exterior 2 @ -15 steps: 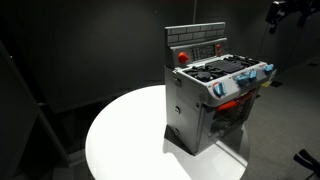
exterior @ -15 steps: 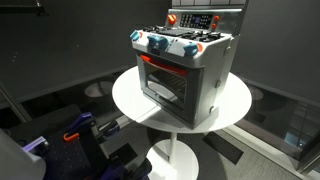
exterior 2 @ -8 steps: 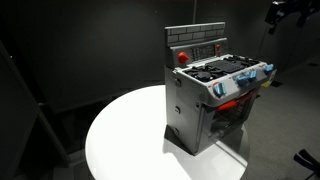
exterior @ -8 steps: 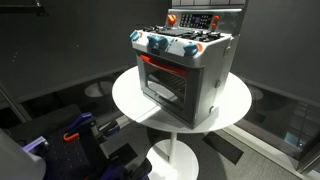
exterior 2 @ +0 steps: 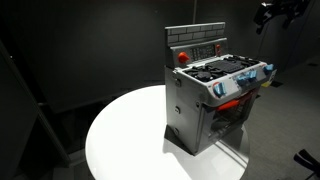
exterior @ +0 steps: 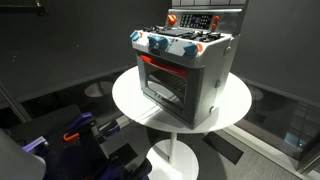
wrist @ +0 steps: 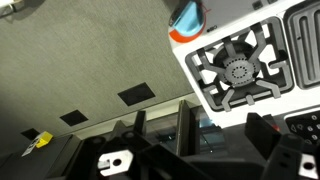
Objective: Push the top button on the top half of the stove
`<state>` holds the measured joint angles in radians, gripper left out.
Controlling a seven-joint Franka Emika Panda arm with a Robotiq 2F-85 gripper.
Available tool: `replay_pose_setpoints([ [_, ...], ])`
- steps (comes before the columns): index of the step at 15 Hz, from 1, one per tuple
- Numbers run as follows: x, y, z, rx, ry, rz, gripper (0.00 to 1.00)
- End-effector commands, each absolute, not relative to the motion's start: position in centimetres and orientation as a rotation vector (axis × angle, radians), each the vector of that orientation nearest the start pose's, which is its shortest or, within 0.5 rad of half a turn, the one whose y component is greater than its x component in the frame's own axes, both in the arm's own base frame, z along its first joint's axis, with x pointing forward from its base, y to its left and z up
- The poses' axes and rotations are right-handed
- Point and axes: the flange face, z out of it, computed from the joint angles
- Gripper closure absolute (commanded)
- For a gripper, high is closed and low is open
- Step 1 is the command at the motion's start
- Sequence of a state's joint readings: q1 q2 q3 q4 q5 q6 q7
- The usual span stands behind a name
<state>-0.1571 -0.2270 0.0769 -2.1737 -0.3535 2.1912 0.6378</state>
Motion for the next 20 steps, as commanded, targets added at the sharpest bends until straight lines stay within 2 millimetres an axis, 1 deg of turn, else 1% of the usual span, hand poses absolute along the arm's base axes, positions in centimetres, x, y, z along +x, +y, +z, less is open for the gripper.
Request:
replay_pose_setpoints([
  [1,53.4,-4.9,50.7,-3.21,0.934,-0.618,0.0],
  [7,57.5,-4.4,48.5,-3.185,0.918,-0.655,0.0],
  [11,59.8,-3.8,47.5,-3.172,0.891,-0.661,0.0],
  [16,62.2,-3.5,46.5,-3.166,0.89,-0.647,0.0],
  [20,63.6,-3.5,45.6,-3.159,0.895,-0.624,0.0],
])
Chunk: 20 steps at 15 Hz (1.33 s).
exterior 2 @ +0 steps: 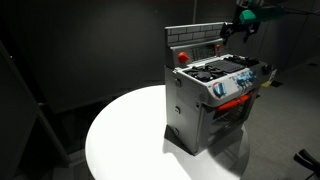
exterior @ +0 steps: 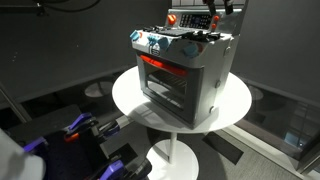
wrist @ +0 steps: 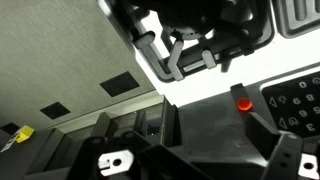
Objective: Push the top button on the top half of the stove
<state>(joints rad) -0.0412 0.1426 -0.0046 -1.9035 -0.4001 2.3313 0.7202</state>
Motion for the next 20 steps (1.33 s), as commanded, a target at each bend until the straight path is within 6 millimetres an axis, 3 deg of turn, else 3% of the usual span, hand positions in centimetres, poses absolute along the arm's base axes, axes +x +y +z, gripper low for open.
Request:
replay_pose_setpoints([
  [1,63.9,-3.5,45.4,-3.156,0.894,-0.619,0.0],
  [8,65.4,-3.2,44.8,-3.133,0.9,-0.61,0.0],
  [20,66.0,-3.5,44.6,-3.131,0.912,-0.616,0.0],
])
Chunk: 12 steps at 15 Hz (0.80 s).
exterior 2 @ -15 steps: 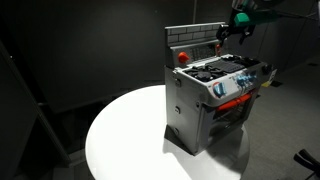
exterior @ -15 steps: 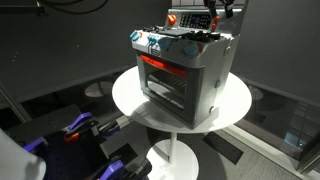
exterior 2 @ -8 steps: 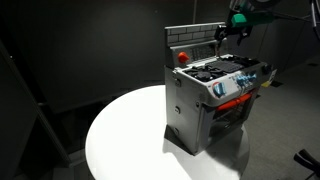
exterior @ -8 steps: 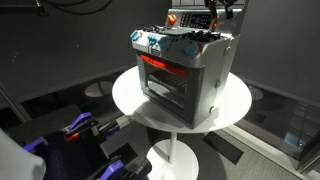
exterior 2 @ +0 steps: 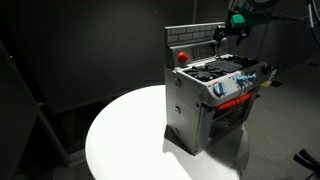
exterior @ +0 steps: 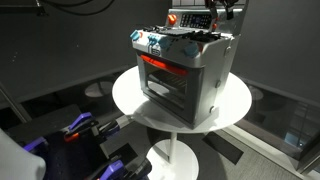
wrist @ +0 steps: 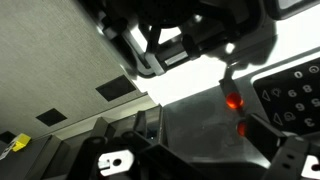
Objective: Push the top button on the top half of the stove
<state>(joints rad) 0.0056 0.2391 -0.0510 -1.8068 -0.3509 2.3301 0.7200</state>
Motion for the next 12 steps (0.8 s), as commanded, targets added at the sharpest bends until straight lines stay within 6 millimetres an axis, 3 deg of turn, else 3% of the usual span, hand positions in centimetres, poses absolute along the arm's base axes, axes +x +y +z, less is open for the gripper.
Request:
replay_pose_setpoints([
  [1,66.0,-3.5,44.5,-3.132,0.913,-0.616,0.0],
  [12,64.5,-3.4,45.3,-3.142,0.905,-0.616,0.0],
])
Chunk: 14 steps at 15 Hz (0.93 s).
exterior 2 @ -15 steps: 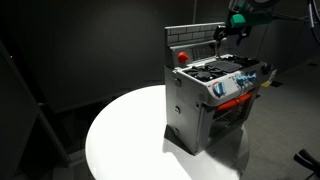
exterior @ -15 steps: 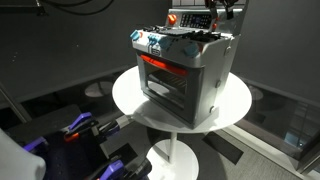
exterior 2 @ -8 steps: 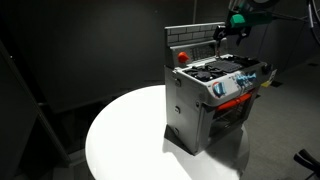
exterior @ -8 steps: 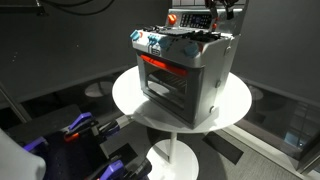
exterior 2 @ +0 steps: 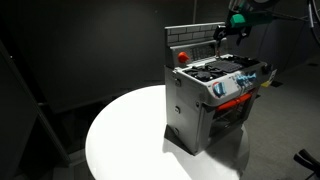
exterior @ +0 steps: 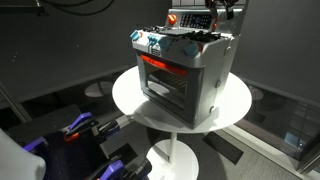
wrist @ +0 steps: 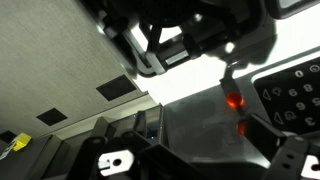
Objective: Push the top button on the top half of the stove
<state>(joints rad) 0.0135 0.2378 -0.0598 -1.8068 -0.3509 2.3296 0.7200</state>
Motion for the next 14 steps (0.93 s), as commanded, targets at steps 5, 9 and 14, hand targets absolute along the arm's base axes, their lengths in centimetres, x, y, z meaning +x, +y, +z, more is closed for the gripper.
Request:
replay_pose_setpoints([
  [5,63.6,-3.2,46.0,-3.143,0.894,-0.631,0.0],
  [9,62.7,-3.0,46.7,-3.142,0.886,-0.636,0.0],
  [14,60.9,-2.8,47.3,-3.151,0.869,-0.623,0.0],
])
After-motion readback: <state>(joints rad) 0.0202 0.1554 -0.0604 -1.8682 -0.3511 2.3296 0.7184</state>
